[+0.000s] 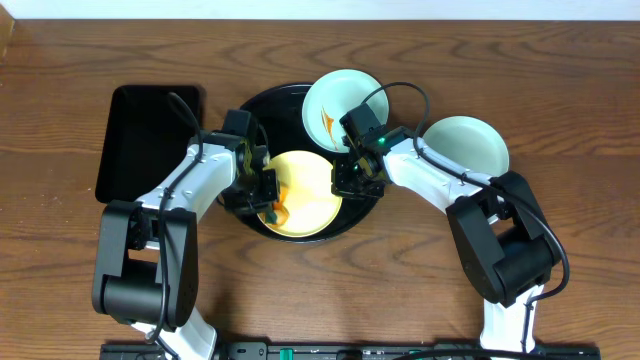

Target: Clean dirty plates on tray and stack at the side

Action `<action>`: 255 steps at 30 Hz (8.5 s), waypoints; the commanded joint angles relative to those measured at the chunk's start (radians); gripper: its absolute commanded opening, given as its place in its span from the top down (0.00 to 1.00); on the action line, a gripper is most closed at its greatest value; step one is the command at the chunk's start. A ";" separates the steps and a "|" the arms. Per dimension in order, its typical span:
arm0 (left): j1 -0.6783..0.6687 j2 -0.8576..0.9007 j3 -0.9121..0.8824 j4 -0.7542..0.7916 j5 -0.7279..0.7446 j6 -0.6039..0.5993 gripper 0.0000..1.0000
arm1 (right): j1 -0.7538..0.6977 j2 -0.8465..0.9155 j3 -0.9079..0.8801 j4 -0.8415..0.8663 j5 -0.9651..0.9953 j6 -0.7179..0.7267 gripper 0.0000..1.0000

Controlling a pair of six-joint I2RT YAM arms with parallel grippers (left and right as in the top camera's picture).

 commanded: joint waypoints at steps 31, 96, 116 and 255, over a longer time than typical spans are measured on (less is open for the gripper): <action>0.001 0.019 -0.016 0.118 0.252 -0.108 0.92 | 0.008 0.051 -0.007 0.000 0.050 -0.001 0.99; 0.436 -0.016 0.240 0.028 0.315 -0.029 0.92 | 0.149 -0.338 -0.007 0.172 0.752 -0.248 0.99; 0.436 -0.016 0.240 0.028 0.315 -0.029 0.92 | 0.265 -0.389 -0.007 0.185 1.103 -0.365 0.99; 0.436 -0.016 0.240 0.037 0.293 -0.027 0.93 | -0.290 -0.195 0.380 -0.129 0.225 -0.352 0.12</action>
